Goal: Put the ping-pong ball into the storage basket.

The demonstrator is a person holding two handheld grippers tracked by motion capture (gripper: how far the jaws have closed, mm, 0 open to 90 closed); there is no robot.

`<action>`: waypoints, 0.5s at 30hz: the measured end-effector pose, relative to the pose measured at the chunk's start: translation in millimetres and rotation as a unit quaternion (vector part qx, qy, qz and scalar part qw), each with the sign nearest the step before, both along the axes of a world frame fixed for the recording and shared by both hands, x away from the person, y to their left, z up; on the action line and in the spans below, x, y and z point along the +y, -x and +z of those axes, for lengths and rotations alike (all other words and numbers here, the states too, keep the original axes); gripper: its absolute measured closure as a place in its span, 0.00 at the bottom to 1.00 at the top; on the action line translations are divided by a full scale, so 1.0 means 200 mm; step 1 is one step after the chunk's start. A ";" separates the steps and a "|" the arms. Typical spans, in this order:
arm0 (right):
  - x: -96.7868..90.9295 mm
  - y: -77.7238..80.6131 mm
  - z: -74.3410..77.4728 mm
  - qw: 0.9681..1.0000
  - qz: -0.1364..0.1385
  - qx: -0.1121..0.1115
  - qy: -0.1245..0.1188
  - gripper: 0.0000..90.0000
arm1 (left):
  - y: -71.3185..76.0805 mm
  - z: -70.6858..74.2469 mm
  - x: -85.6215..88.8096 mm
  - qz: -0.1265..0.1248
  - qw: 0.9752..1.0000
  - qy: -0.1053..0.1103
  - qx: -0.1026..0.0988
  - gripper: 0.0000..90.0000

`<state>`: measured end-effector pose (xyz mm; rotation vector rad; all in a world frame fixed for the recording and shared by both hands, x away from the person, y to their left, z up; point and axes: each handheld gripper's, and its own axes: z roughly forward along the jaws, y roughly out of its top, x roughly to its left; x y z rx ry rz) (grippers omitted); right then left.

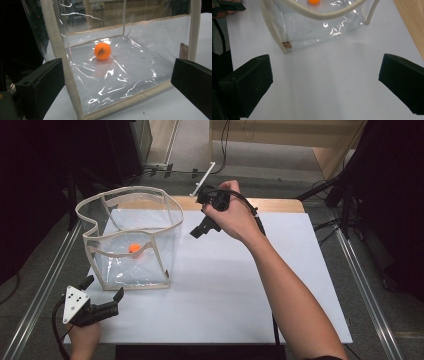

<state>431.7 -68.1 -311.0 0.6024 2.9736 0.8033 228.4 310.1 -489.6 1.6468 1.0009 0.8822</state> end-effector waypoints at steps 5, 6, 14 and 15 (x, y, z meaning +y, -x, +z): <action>-0.04 0.04 -0.04 1.000 -0.009 -0.005 -0.003 0.00 | 0.00 0.00 0.00 0.000 1.000 0.000 0.000 0.00; -0.05 0.04 -0.04 1.000 -0.010 -0.005 -0.003 0.00 | 0.00 0.00 0.00 0.000 1.000 0.000 0.000 0.00; -0.11 0.09 -0.11 1.000 -0.016 -0.008 -0.011 0.00 | 0.00 0.00 0.00 0.000 1.000 -0.002 0.000 0.00; -0.12 0.09 -0.11 1.000 -0.017 -0.008 -0.010 0.00 | 0.00 0.00 0.00 0.000 1.000 -0.002 0.000 0.00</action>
